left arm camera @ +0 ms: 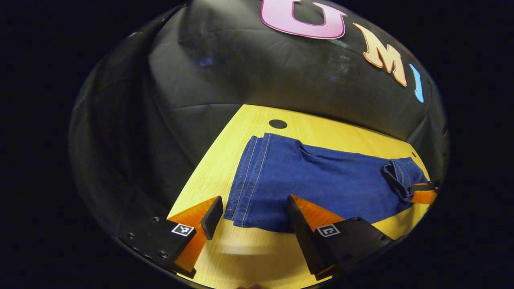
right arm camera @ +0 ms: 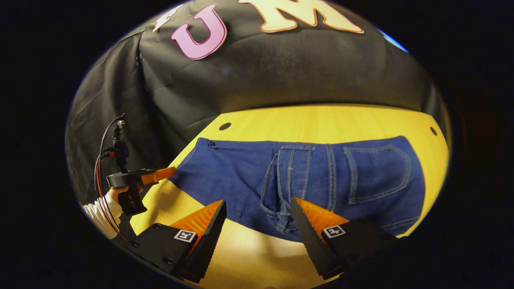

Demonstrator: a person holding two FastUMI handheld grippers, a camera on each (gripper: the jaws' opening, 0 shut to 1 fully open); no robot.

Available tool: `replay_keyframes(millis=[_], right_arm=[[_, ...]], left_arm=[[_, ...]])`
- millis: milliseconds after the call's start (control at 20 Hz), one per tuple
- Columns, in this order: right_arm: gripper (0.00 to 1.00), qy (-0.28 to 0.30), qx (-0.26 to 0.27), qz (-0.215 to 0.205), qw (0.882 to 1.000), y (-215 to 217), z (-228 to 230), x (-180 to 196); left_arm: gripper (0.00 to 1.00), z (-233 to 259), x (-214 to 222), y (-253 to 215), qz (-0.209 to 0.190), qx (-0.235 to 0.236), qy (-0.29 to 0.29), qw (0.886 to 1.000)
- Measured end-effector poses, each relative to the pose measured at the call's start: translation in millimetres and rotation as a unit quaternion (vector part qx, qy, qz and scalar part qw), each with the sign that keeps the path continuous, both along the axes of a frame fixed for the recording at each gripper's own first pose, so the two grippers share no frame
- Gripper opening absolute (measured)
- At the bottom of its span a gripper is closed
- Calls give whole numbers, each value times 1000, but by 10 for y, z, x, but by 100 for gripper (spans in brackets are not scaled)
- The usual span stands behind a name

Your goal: Grasp the waist and the cuffs of the jeans and fold them to make the two legs overlap; first hold the waist and fold one-third of the jeans toward the cuffs, then hold the cuffs and fold the remaining one-third in the same direction to finish folding.

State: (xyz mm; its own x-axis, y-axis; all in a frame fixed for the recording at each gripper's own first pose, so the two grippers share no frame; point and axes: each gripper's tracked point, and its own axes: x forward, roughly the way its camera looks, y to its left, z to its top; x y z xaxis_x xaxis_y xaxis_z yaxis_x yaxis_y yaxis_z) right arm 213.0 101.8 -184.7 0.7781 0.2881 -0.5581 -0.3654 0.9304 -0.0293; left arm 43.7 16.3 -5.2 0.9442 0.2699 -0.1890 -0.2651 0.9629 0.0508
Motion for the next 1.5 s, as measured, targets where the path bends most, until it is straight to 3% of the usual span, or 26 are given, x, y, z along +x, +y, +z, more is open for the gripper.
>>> replay_keyframes(millis=[100, 200, 250, 350, 450, 700, 750, 800, 900, 1050, 1150, 1350, 1500], right_arm=[[98, -9, 11, -23, 1000, -103, 247, -131], [94, -22, 21, -54, 998, -304, 491, -194], [98, -32, 27, -70, 997, -371, 579, -209], [94, -44, 43, -101, 993, -540, 706, -274], [98, -41, 65, -129, 989, -693, 734, -382], [98, -20, 107, -178, 978, -843, 634, -599], [98, -21, 105, -182, 977, -850, 644, -604], [98, -21, 104, -182, 978, -848, 648, -600], [98, -13, 101, -182, 978, -851, 619, -656], [98, -17, 93, -186, 978, -886, 655, -701], [98, -17, 91, -187, 978, -873, 665, -733], [98, -28, 89, -191, 977, -914, 713, -831], [98, -38, 87, -193, 977, -1044, 801, -897]], left_arm=[[95, -27, -7, -5, 3, -7, 5, 1000], [95, -43, -20, -15, 7, -16, 8, 1000], [95, -45, -23, -11, 10, -19, 7, 1000], [96, -63, 6, 4, 15, -21, 3, 1000], [94, -76, 24, 44, 21, -15, 5, 1000], [92, -94, 23, 111, 36, -11, 8, 999], [84, -80, 36, 126, 37, -11, 3, 999], [84, -106, 34, 161, 35, -14, 1, 999], [63, -134, -7, 257, 31, -25, -13, 999], [20, -159, -33, 412, 21, -49, -28, 998], [8, -237, -50, 468, 17, -60, -36, 997], [0, -213, -253, 504, 26, -73, -43, 996], [0, -148, -101, 372, 40, -73, -27, 996]])
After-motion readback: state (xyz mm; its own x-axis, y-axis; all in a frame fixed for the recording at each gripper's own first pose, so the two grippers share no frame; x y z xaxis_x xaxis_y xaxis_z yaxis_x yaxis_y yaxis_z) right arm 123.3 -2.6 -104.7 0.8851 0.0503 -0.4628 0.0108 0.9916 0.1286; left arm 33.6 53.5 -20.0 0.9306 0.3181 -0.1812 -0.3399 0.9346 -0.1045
